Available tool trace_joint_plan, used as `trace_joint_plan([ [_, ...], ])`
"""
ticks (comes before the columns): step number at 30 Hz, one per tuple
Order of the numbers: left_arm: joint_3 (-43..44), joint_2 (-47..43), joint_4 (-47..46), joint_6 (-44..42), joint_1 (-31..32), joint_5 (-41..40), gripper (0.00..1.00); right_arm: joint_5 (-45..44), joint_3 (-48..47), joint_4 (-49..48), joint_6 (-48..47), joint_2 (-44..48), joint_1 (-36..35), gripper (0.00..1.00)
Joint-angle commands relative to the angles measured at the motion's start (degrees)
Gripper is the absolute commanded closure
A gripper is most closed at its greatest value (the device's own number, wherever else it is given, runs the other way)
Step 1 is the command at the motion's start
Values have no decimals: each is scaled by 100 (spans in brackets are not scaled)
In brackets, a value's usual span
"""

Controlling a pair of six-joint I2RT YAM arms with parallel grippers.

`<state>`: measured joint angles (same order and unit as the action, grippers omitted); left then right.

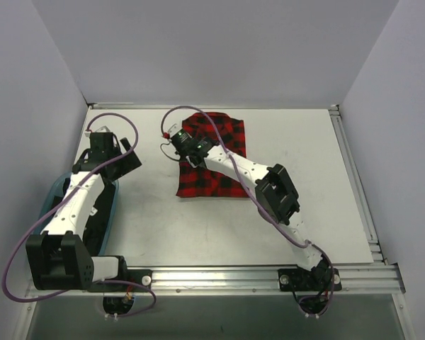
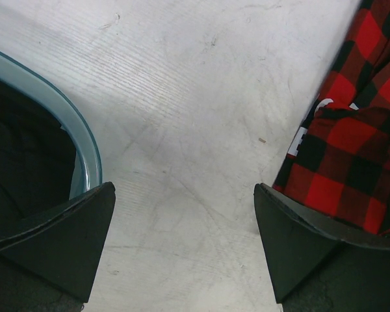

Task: Fold and stack the long sleeve shirts
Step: Fold the shirt

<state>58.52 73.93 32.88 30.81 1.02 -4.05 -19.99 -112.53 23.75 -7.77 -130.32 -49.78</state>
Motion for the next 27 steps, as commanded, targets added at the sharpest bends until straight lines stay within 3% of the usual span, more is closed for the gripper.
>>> trace_joint_plan([
  [1,10,-116,-116,-31,-40,133,3,-348,-453,7,-93,104,441,81],
  [5,10,-46,-142,-66,-31,273,3,-480,-823,-2,-41,50,715,54],
  [8,-25,-45,-247,-101,-31,553,3,-445,-745,-2,195,444,803,45],
  [13,-78,-116,-485,-66,502,1029,3,519,674,25,1425,1701,1049,44],
  [18,-104,-230,-747,643,1724,1162,5,2937,2338,-334,2989,3125,1637,46],
  [21,-157,-142,-1204,1031,2400,1030,10,3910,3244,-932,3412,3627,1822,47],
  [27,-61,709,-1978,1401,2851,1073,31,5073,4247,-2408,4564,3734,2016,50],
])
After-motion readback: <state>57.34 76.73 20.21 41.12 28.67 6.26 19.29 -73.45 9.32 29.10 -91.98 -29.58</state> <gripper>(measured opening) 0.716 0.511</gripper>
